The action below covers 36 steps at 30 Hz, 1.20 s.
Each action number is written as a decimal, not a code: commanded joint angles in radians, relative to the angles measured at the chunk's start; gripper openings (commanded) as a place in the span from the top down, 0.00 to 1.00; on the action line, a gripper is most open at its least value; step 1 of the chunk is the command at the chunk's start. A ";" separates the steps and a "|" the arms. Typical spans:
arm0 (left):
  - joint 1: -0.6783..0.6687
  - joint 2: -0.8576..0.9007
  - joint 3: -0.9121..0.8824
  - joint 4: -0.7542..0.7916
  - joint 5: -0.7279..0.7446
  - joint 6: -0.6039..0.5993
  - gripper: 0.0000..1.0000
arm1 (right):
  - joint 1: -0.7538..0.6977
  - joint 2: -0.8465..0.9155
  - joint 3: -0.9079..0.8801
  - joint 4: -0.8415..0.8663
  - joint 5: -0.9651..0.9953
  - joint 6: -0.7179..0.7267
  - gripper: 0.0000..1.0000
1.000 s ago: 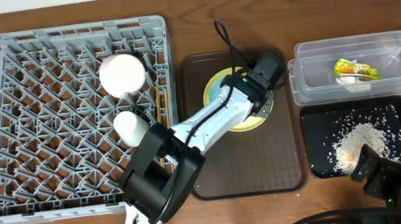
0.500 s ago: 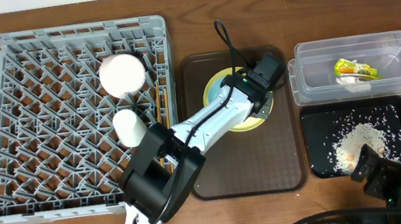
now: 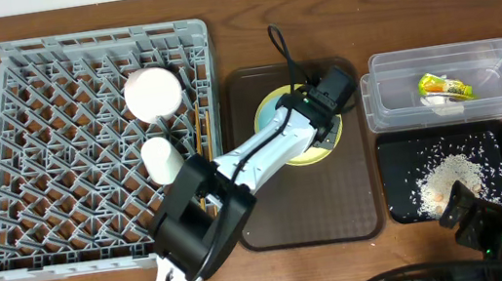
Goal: Sort waste into correct bins and load items into the dishwasher
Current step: 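Lift the blue bowl and carry it into the dish rack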
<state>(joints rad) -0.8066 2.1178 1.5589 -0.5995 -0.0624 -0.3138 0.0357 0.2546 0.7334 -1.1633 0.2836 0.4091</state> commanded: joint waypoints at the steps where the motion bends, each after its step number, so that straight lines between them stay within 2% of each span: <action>1: 0.005 -0.113 0.014 -0.039 0.009 0.006 0.92 | -0.006 0.000 0.004 -0.001 0.004 0.005 0.01; 4: 0.017 -0.233 0.032 -0.103 0.037 0.005 0.92 | -0.006 0.000 0.004 -0.001 0.004 0.005 0.01; 9: 0.082 -0.467 0.033 -0.248 0.230 0.005 0.92 | -0.006 0.000 0.004 -0.001 0.004 0.005 0.01; 16: 0.283 -0.698 0.033 -0.506 0.443 0.071 0.92 | -0.006 0.000 0.004 -0.001 0.004 0.005 0.01; 21: 0.530 -0.756 0.008 -0.660 0.779 0.241 0.92 | -0.006 0.000 0.004 -0.002 0.004 0.005 0.01; 23: 0.661 -0.754 -0.015 -0.739 0.959 0.372 0.92 | -0.006 0.000 0.004 -0.001 0.004 0.005 0.01; 25: 0.768 -0.750 -0.047 -0.795 1.056 0.467 0.92 | -0.006 0.000 0.004 -0.001 0.004 0.005 0.01; 31: 1.050 -0.745 -0.217 -0.866 1.222 0.656 0.92 | -0.006 0.000 0.004 -0.001 0.004 0.005 0.01; 36: 1.184 -0.691 -0.382 -0.866 1.354 0.769 0.92 | -0.006 0.000 0.004 -0.001 0.004 0.005 0.01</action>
<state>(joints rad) 0.3218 1.3815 1.2541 -1.4593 1.1301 0.3038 0.0360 0.2546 0.7334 -1.1637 0.2836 0.4091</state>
